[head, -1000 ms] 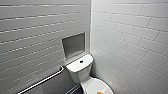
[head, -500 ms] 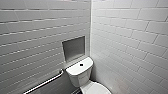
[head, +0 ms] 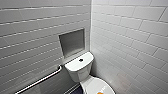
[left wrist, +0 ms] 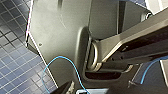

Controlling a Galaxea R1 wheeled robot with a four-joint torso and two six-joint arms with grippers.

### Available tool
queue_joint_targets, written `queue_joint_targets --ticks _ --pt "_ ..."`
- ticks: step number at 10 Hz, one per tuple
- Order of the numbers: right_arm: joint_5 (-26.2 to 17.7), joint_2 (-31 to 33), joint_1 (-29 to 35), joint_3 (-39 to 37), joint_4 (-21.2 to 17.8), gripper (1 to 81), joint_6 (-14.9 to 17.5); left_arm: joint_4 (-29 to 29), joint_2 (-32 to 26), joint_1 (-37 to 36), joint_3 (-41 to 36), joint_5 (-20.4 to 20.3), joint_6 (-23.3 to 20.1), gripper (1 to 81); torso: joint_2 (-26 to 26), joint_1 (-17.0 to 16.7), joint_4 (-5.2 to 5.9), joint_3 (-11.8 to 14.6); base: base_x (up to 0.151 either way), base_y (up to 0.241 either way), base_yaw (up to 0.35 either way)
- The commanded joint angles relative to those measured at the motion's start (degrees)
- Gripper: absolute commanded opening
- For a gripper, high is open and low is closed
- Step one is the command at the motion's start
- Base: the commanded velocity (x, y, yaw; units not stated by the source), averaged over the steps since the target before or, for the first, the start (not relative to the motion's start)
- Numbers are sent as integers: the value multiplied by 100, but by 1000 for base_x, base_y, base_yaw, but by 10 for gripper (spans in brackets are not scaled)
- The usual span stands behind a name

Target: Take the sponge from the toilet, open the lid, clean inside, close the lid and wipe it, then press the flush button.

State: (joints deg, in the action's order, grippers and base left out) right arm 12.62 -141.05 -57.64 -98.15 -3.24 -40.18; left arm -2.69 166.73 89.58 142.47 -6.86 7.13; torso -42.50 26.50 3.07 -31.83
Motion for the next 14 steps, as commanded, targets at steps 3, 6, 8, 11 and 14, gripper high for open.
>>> queue_joint_targets --ticks 3,6,8,11,14 --pt "-189 -65 748 -177 -316 811 -297 49 98 3 123 388 -45 811 -984 632 0 -919 0 0 0" --pt "-189 -348 810 -441 -651 811 -297 58 115 -5 123 388 -45 811 -1627 1042 0 -1521 0 0 0" --pt "-189 -383 924 -547 -818 811 -297 58 115 3 123 388 -45 811 -2064 1320 0 -1755 0 0 0" --pt "-190 -419 1170 -626 -1064 811 -297 58 124 3 123 379 -45 811 -2562 1646 0 -1739 0 0 0" --pt "-172 -497 1250 -643 -1179 811 -306 58 124 -6 123 379 -45 811 -3190 2037 0 -2329 0 0 0"
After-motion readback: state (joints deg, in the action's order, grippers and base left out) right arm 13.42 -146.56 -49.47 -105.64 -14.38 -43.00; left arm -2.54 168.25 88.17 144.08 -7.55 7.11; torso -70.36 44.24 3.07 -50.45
